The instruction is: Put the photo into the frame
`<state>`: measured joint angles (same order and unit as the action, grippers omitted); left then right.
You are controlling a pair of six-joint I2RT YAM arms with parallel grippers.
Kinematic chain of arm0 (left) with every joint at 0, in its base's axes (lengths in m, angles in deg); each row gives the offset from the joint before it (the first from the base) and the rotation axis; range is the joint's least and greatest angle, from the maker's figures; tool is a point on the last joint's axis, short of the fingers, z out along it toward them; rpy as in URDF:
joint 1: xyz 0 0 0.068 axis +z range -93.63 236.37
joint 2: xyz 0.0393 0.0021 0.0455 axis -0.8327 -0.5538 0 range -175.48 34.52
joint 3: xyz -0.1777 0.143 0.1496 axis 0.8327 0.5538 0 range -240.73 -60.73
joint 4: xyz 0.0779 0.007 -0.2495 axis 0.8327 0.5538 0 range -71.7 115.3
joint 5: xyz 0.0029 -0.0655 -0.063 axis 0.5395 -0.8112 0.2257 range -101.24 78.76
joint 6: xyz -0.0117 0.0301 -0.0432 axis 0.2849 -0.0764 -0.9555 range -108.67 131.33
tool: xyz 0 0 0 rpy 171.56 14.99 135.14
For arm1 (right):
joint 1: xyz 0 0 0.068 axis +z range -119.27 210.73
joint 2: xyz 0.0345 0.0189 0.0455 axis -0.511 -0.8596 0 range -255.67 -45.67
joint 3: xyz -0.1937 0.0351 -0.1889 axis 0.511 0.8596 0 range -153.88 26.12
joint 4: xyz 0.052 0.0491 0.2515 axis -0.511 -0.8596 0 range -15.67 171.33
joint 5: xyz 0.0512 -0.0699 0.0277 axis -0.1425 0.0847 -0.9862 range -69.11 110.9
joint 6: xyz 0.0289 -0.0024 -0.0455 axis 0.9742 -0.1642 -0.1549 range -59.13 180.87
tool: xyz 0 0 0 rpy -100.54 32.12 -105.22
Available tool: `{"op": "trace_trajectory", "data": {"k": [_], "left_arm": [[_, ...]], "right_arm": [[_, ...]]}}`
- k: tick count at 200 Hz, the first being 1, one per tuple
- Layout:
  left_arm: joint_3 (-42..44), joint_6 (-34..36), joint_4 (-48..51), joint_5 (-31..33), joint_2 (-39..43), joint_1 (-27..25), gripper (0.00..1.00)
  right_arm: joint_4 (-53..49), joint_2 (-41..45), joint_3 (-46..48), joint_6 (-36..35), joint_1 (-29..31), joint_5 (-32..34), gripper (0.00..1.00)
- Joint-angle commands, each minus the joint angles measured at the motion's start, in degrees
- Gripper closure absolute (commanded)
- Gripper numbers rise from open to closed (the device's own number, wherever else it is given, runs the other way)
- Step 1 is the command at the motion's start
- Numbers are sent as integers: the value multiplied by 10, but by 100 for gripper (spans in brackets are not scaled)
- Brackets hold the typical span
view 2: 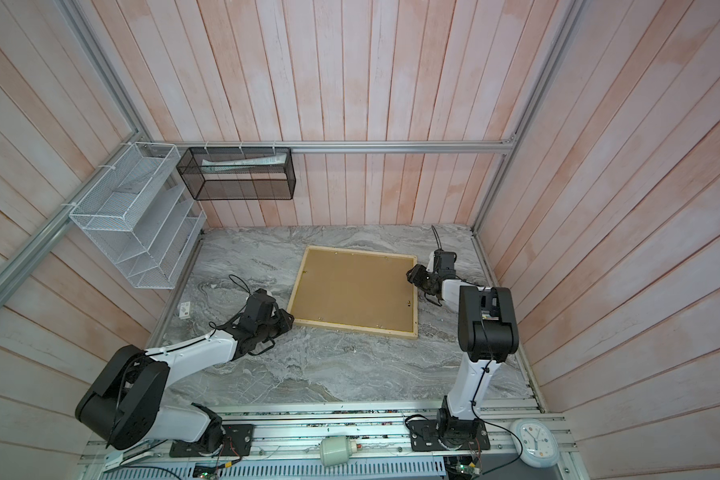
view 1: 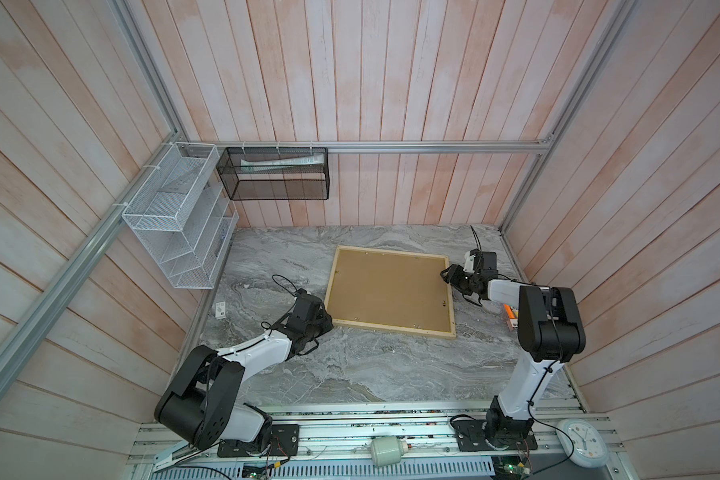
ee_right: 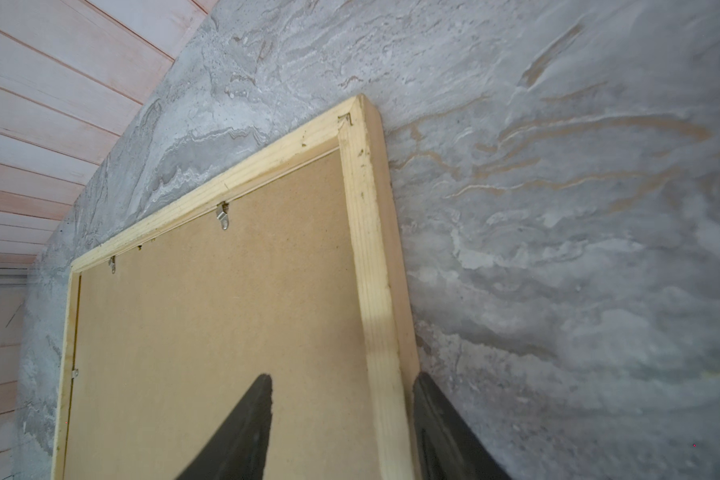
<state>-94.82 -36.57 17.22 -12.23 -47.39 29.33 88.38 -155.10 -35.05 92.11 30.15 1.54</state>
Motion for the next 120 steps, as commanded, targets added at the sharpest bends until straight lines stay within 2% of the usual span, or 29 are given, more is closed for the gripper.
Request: {"op": "trace_trajectory", "data": {"k": [1,29,93,120], "left_arm": [[-20,-15,-17,5,-26,-12,64],[-45,-9,-24,-10,-67,-14,64],[-98,24,-7,-15,-116,-14,64],[-122,43,0,-13,-131,-10,64]], "right_arm": [[-11,-7,0,-8,-5,-15,45],[-4,1,15,-7,-6,-30,45],[16,21,66,-16,-6,-110,46],[32,47,109,-6,-6,-107,47]]}}
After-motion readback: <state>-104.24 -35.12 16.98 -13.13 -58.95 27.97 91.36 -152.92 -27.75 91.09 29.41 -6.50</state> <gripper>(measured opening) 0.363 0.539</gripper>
